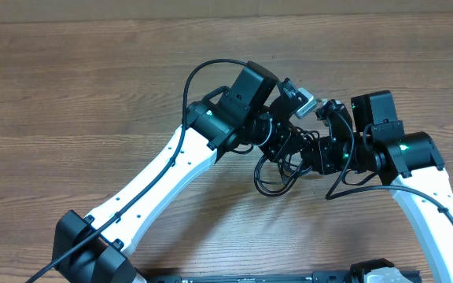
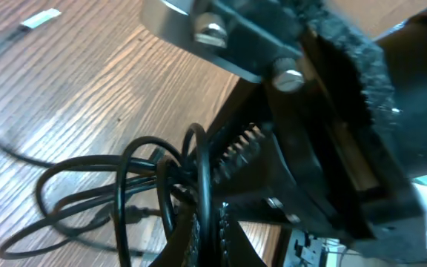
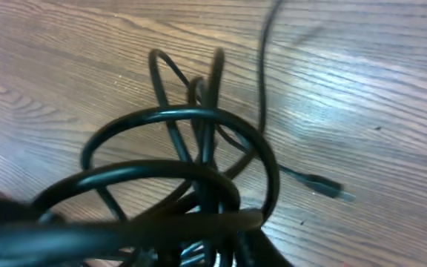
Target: Untangle cables
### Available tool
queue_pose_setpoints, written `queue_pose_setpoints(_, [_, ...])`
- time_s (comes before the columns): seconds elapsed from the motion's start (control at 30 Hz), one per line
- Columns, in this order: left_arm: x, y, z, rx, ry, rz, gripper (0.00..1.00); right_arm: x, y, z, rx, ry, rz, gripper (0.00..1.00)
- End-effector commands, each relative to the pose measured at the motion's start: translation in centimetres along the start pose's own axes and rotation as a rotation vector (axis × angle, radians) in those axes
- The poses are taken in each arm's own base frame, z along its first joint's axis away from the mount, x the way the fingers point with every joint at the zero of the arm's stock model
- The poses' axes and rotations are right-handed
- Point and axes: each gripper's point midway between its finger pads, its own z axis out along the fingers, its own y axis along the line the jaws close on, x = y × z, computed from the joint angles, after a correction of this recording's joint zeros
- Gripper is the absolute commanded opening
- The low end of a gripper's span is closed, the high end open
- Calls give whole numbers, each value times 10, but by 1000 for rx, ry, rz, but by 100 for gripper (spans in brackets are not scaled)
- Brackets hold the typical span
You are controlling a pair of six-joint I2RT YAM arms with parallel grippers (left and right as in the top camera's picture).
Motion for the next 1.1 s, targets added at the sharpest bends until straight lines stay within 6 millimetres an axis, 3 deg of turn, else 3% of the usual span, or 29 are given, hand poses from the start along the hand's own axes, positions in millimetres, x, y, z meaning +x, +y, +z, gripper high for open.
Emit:
queue_pose_setpoints(0.0, [-1,-28,-1,128,-4,57,4,-7,5,-4,-16,-36,-15,15])
queue_pose_setpoints(0.13, [-1,-27,-1,126,-4,57,4,-8,5,-4,-15,-37,-12,4])
queue_pose_setpoints(0.33, [-1,-27,-1,127,-2,56,4,-10,6,-4,-19,-46,-13,4])
queue_pose_setpoints(0.37, [-1,-27,-1,127,-3,56,4,-10,6,-4,-23,-46,-13,8])
queue_pose_setpoints(0.4, [-1,-27,-1,127,-3,56,4,-10,6,-4,-23,-45,-13,24])
queue_pose_setpoints(0.5, [-1,-30,-1,141,-3,56,4,-10,7,-4,-23,-47,-13,28])
queue_pose_setpoints(0.7, [-1,-33,-2,162,-2,57,4,-11,7,-4,-27,-52,-15,4])
queue_pose_setpoints(0.9, [0,-29,-1,136,2,52,4,-13,7,-4,-27,-57,5,4])
queue_pose_setpoints(1.07, [4,11,0,-97,12,-96,4,-12,7,-4,-26,-56,6,4])
